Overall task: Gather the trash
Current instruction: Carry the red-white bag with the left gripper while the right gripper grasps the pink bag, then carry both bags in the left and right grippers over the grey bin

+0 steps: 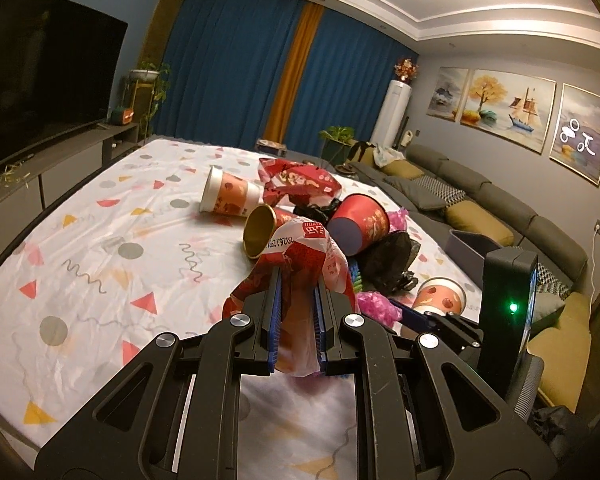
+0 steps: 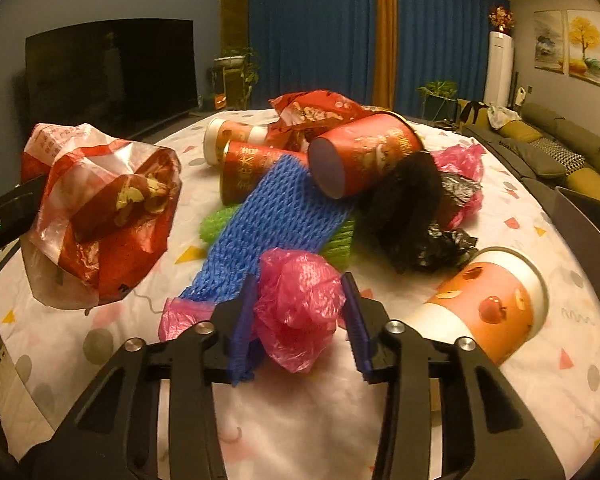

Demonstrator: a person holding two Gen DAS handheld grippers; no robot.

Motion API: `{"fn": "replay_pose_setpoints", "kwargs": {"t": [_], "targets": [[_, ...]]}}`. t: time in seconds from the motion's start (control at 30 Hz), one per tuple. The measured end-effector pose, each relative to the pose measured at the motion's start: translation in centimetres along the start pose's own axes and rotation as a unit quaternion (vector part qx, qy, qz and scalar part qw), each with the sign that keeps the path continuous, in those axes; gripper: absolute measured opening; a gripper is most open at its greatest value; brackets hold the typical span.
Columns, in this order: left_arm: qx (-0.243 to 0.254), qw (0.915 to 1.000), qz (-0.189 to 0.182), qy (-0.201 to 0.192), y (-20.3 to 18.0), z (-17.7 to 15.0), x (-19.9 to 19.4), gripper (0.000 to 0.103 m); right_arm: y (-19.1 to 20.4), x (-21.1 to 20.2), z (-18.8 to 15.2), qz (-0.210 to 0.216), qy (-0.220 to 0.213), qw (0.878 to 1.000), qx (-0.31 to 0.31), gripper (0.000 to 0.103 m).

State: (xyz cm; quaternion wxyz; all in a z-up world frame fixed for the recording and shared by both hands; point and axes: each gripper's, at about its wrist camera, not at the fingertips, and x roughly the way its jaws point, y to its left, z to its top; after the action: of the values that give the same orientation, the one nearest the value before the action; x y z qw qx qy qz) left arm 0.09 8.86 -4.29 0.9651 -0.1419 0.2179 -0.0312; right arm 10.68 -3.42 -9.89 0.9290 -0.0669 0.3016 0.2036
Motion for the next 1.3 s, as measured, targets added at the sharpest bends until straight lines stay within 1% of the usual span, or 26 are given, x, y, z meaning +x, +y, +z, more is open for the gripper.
{"fn": "replay_pose_setpoints", "kwargs": {"t": [0.1, 0.2, 0.43, 0.67, 0.87, 1.03, 1.2, 1.3], "targets": [[-0.001, 1.0000, 0.001, 0.001, 0.2, 0.0, 0.2, 0.013, 0.1, 0.0, 0.1, 0.009, -0.003, 1.000, -0.002, 0.034], [-0.001, 1.0000, 0.002, 0.001, 0.3, 0.0, 0.3, 0.013, -0.1, -0.5, 0.3, 0.017, -0.007, 1.000, 0.004, 0.033], [0.002, 1.0000, 0.005, -0.006, 0.3, 0.5, 0.2, 0.013, -0.6, -3.2, 1.5, 0.028, -0.047, 0.998, 0.014, 0.033], [0.015, 0.9997, 0.005, -0.019, -0.8, 1.7, -0.2, 0.013, -1.8, -6.6, 3.2, 0.035, -0.090, 0.995, 0.030, 0.033], [0.034, 0.9990, -0.006, -0.029, -2.9, 3.2, 0.1, 0.013, -4.4, -9.6, 4.3, 0.010, -0.133, 0.990, 0.046, 0.033], [0.046, 0.9980, -0.034, -0.029, -5.6, 4.4, 0.9, 0.013, -7.9, -11.8, 4.7, -0.026, -0.158, 0.985, 0.069, 0.033], [0.083, 0.9931, -0.072, -0.041, -10.8, 5.9, 1.8, 0.013, -12.1, -14.1, 4.6, -0.078, -0.182, 0.976, 0.088, 0.033], [0.099, 0.9885, -0.107, -0.041, -14.6, 6.6, 2.8, 0.013, -15.2, -15.3, 4.4, -0.118, -0.194, 0.969, 0.100, 0.033]]}}
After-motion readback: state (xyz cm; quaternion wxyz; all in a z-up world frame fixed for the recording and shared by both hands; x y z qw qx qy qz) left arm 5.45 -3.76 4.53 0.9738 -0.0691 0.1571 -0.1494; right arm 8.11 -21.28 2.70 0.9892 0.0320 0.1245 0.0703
